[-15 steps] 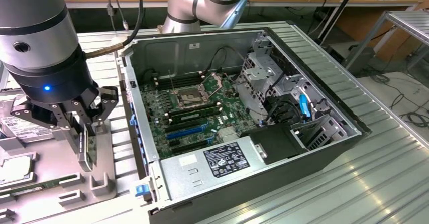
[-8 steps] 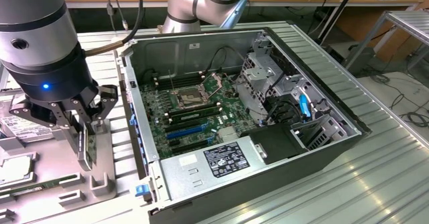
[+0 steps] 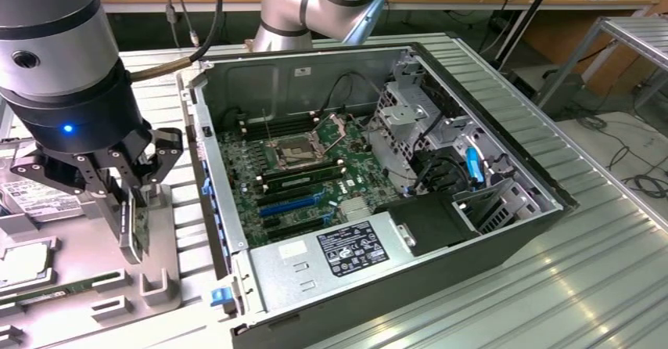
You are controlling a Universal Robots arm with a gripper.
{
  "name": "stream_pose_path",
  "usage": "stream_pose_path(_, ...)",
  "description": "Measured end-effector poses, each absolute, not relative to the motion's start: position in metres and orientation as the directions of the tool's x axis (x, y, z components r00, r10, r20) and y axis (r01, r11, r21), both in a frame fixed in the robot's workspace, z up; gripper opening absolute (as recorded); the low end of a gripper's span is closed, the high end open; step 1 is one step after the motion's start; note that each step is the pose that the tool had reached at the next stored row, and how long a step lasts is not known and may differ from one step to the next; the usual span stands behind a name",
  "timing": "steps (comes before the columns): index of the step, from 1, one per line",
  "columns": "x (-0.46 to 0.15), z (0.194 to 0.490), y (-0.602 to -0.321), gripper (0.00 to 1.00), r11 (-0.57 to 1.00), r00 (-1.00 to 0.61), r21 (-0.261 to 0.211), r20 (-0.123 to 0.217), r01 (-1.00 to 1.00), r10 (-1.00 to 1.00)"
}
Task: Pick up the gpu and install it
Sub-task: 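Pick up the gpu and move the gpu toward the slot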
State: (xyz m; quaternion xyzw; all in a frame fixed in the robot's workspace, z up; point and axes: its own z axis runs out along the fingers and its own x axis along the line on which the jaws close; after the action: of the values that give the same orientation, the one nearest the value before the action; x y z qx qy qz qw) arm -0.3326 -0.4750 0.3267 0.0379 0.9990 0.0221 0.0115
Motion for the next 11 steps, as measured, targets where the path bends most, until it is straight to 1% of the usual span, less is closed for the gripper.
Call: stream_pose_path(11, -0.3326, 0.3321, -0.4750, 0.27, 0.996, -0.997, 0.045, -0.021, 0.075, 0.076)
